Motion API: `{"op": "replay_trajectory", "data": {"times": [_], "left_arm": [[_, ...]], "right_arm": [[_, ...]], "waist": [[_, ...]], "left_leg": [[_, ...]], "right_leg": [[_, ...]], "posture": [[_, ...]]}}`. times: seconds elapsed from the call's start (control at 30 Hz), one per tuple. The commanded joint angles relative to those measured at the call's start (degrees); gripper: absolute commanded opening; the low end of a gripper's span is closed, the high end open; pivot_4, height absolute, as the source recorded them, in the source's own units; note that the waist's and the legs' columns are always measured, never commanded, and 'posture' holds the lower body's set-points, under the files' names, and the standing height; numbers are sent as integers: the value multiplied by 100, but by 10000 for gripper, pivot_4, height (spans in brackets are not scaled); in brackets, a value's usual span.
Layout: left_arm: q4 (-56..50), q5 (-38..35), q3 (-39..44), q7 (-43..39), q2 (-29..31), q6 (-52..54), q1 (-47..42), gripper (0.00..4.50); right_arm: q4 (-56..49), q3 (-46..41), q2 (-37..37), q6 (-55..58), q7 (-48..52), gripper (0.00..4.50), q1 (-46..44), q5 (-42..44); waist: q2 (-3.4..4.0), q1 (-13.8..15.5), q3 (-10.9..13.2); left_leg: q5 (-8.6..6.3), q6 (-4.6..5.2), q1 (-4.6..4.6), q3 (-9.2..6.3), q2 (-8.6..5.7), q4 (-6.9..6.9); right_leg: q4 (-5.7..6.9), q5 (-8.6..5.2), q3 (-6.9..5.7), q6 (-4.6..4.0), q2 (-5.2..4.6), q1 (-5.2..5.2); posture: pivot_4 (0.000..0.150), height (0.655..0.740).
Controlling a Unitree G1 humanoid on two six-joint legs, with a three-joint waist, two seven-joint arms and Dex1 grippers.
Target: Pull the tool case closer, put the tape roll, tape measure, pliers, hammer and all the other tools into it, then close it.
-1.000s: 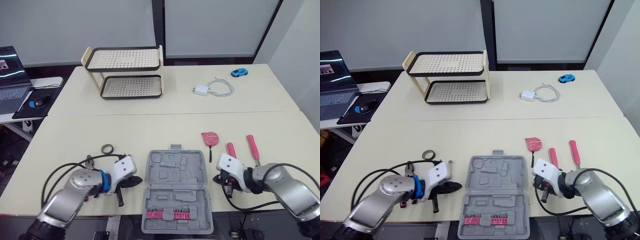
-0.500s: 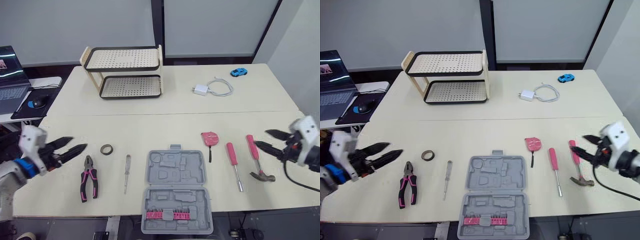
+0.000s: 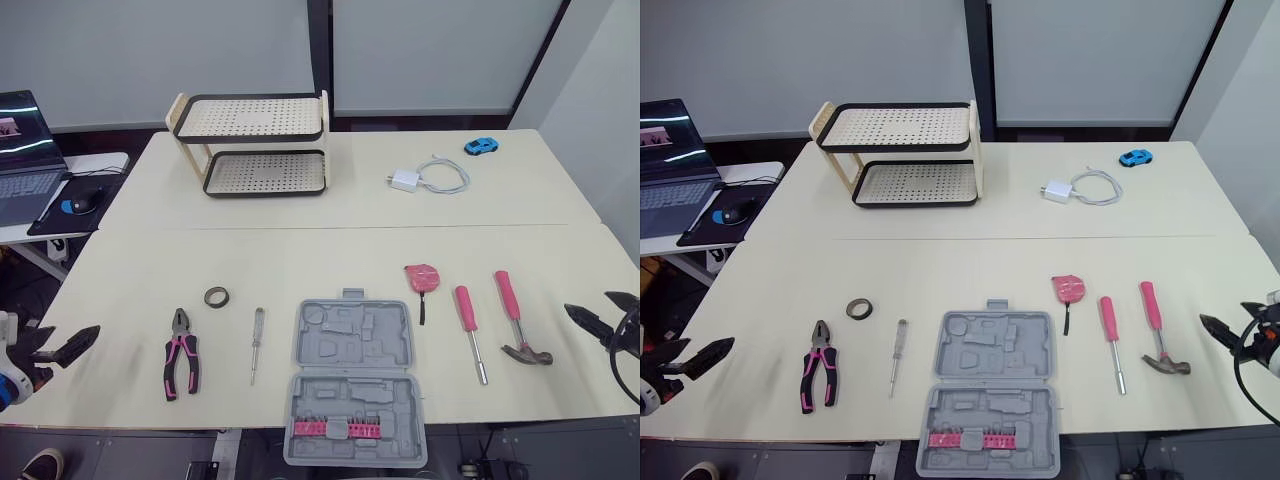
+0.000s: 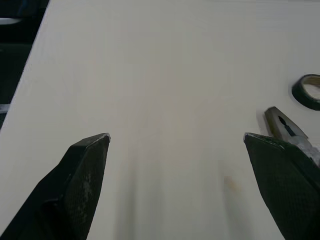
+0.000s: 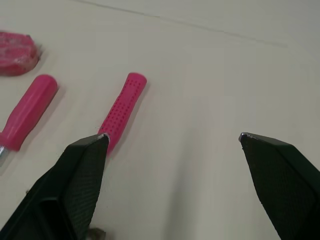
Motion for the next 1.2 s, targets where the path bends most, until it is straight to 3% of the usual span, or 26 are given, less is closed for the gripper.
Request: {"op": "replay_trajectory", "data": {"times": [0.03,0.13,0.27,0.37,0.77,1.2], "left_arm": [[-122,-187,-80,-577,557,409,-182,44571],[-504,-388,-117,-1271,807,567,-54,44571],[-506,-743,16,-2238,1250,1001,-38,44571],[-251,-562,-118,-2618,1513,846,1,44571],[-177,-396,70,-2622,1446,468,325,44571],[-70,-365,56,-2430,1357,188,324,44571]], "right_arm": [[-201,-32,-394,-19,515,44678,-46,203],[-583,-89,-754,320,1045,44678,18,525],[-797,-339,-1562,1704,2282,44678,-11,1624],[-356,-154,-1919,1330,2775,44678,-150,1455],[655,313,-1821,365,2883,44678,-625,942],[611,269,-1644,96,2574,44678,-492,746]], "waist": [[1,-6,0],[10,-18,2],[17,-30,12],[12,-32,12],[18,-23,16],[19,-22,16]], "left_leg": [[0,0,2,0,1,0],[0,0,3,2,1,-1],[-1,2,-3,6,5,-1],[-2,3,-1,7,15,-3],[-4,3,-3,16,14,-4],[-4,3,-2,17,14,-3]], "right_leg": [[1,0,0,0,1,1],[2,0,1,0,0,1],[-2,0,1,0,0,0],[-7,-1,-5,-2,7,0],[-9,-1,-2,-2,1,-4],[-6,-1,-1,-2,1,-4]], "posture": [[1500,7400],[1500,7400],[1500,7400],[1500,7400],[1500,7400],[1500,7400]]}}
